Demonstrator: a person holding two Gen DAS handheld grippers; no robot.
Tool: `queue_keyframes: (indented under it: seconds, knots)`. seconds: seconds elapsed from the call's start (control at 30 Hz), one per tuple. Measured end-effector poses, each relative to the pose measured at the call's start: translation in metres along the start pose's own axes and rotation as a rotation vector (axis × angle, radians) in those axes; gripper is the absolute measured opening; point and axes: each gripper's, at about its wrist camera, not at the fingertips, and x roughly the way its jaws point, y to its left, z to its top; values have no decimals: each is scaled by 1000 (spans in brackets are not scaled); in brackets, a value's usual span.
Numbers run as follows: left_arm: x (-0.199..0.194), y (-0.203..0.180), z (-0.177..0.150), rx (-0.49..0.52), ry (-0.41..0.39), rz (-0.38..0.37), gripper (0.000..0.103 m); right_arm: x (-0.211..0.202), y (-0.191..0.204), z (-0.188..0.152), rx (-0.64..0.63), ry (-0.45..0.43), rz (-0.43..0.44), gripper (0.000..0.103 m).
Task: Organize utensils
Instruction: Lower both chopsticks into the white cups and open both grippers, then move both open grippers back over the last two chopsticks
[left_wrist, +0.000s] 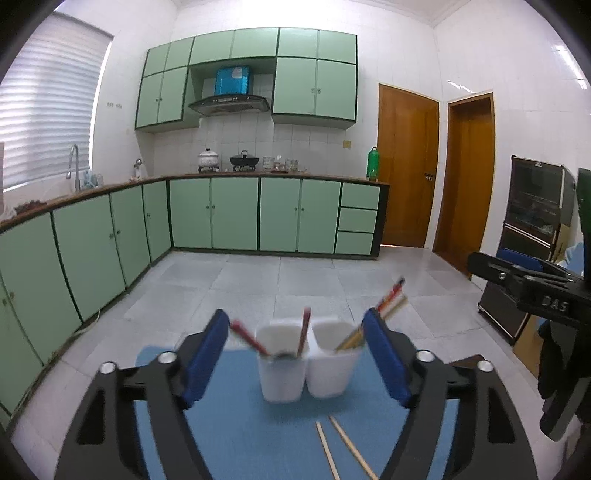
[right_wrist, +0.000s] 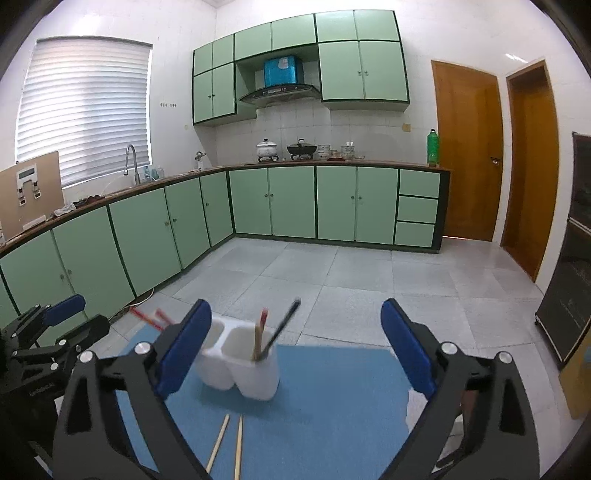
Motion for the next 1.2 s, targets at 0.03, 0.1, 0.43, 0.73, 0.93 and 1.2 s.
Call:
queue_keyframes:
  seconds: [0.03,0.1,0.43,0.73,0.93,1.2]
  knots:
    - [-5,0,-11,-5,13,6,80,-5,0,-8,1,6,1,93]
    - [-8,0,-25,-10,36,13,82,-14,0,-28,12,26,6,95]
    - [-12,-4,-112,-5,218,64,87,-24,21,-131,46,205,15,96]
    - [-4,-5,-170,16,357,93,87,-13,44,-209,30,363,35,96]
    - [-6,-3,-189,23,389,117,87,-13,50,-229,24,414,42,96]
    - [-12,-4,-206,15,411,126,87,-7,61,-246,-1,470,57,74]
